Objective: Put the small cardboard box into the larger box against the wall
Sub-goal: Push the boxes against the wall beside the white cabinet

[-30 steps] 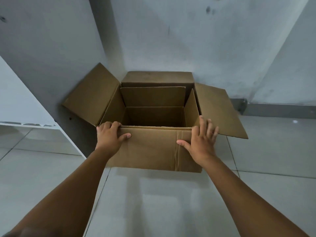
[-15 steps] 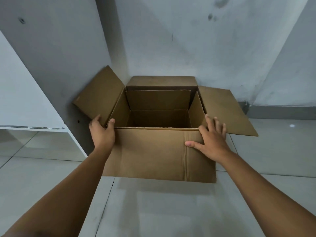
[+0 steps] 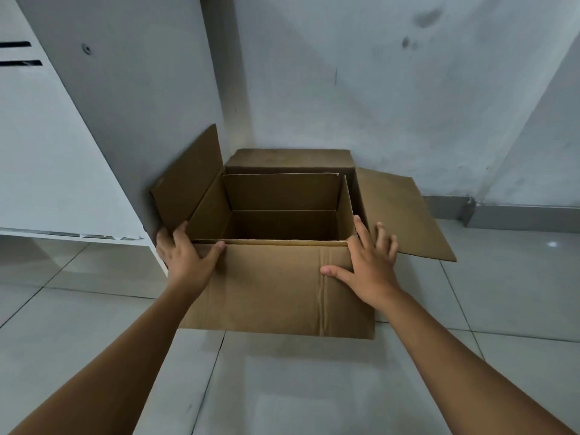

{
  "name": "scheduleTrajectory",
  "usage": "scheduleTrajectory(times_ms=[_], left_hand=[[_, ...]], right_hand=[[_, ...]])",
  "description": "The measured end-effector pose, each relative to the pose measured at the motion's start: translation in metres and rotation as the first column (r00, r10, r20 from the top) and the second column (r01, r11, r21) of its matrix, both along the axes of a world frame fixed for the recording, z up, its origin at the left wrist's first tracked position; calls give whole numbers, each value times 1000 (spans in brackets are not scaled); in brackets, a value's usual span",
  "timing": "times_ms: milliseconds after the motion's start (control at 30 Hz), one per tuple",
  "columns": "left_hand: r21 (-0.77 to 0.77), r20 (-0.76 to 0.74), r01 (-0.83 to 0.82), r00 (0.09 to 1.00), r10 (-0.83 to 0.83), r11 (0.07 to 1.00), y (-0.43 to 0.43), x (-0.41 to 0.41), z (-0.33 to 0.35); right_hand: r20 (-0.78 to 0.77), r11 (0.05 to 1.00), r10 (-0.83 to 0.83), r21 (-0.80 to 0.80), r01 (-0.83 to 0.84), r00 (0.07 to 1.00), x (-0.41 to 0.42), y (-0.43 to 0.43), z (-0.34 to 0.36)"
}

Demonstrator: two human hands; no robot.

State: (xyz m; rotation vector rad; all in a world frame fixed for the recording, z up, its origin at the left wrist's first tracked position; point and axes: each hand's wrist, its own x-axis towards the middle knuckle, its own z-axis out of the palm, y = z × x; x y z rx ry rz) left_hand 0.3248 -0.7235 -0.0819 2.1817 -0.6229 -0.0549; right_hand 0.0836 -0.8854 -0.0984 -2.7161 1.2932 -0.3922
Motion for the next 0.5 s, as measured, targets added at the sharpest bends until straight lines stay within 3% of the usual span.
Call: scheduleTrajectory(times_ms=[167,367,500], left_hand=[[147,75,39,996,-51,988,-5,-26,-17],[207,41,134,989,-145,969,-19,-20,-24],[251,63,135,986,-155,959,-20,-18,-26]], right_hand=[[27,997,-22,-70,24,999,4,1,-4],[67,995,-49,-78,54,997,7,-2,-9],[15,996,-52,-78,53,999,7,-3,-9]])
